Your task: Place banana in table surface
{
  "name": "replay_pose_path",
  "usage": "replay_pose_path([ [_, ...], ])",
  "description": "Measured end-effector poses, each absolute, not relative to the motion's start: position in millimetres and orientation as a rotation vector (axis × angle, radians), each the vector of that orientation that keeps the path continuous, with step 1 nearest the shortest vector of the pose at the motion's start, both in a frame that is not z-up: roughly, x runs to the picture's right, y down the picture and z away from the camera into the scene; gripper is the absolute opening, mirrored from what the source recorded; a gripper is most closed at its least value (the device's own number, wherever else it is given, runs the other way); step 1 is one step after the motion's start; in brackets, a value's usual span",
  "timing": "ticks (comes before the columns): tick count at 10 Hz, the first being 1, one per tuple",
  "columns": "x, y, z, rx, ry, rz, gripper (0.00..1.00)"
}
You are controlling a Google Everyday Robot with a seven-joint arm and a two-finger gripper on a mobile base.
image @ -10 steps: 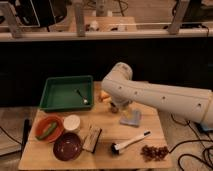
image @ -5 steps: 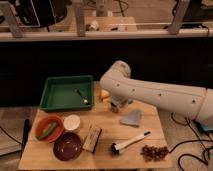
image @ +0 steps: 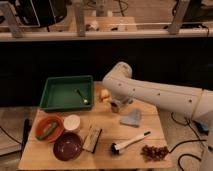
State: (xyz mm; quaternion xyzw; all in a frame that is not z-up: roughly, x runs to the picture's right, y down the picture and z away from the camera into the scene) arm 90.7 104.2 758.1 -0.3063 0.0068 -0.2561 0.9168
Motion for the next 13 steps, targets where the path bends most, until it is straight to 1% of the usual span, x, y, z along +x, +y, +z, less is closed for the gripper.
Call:
replay_pose_path([
  [1, 86.0, 97.8, 757.0, -0.633, 0.042, -0.515, 0.28],
  [2, 80.6, 86.3, 754.6, -0.634, 0.082, -0.479, 0.42],
  [3, 79.8, 81.9, 754.5, -0.631, 0.096, -0.459, 0.49],
  [6, 75.7, 67.9, 755.4, -0.606, 0.124, -0.380, 0.77],
  [7, 74.1, 63.4, 757.8, -0.590, 0.112, -0.346, 0.80],
  [13, 57.3, 53.5, 780.2, -0.587, 0.068, -0.240, 0.80],
])
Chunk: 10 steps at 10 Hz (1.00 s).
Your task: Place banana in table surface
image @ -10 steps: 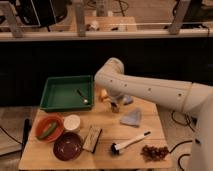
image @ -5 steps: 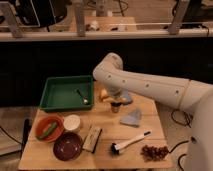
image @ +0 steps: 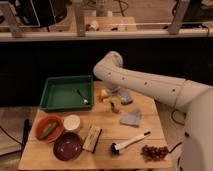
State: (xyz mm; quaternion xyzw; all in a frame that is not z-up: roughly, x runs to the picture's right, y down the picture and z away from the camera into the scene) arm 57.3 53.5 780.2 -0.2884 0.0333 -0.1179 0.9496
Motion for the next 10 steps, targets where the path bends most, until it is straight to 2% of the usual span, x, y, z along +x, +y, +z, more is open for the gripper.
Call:
replay_pose_path([
  [10, 61.0, 64.9, 819.7, -0.639, -0.055, -0.111, 0.80],
])
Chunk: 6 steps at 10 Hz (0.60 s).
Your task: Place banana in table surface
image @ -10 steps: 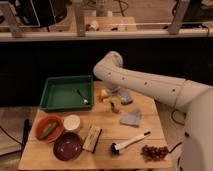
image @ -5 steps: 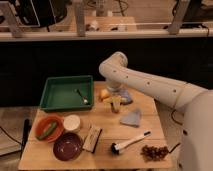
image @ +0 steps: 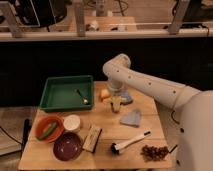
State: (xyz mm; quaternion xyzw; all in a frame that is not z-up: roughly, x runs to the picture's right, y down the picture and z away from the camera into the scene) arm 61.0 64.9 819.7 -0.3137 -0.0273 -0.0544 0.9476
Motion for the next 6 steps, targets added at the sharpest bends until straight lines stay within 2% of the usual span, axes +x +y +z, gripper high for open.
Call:
replay_pose_path([
  [1, 61.1, 66.0, 821.9, -0.641, -0.060, -0.107, 0.79],
  [2, 62.3, 67.6, 823.7, -0.644, -0.063, -0.101, 0.72],
  [6, 69.1, 70.8, 824.5, -0.631, -0.055, -0.082, 0.33],
])
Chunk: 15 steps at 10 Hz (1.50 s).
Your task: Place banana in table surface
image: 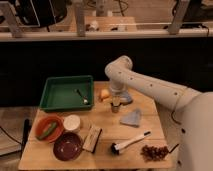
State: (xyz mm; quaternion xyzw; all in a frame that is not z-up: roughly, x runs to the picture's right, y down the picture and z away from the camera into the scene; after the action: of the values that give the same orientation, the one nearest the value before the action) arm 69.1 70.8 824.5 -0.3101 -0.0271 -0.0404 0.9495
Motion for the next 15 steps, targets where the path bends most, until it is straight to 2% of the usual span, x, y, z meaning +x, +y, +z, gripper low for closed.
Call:
replay_pose_path([
  [3, 70.7, 72.5, 822.9, -0.625, -0.058, -0.076, 0.04],
  [4, 70.9, 71.8, 822.6, -0.621, -0.058, -0.077, 0.01],
  [11, 65.9, 52.1, 806.0, -0.578, -0.078, -0.120, 0.01],
  [15, 53.2, 29.1, 780.4, -0.558, -0.073, -0.166, 0.01],
])
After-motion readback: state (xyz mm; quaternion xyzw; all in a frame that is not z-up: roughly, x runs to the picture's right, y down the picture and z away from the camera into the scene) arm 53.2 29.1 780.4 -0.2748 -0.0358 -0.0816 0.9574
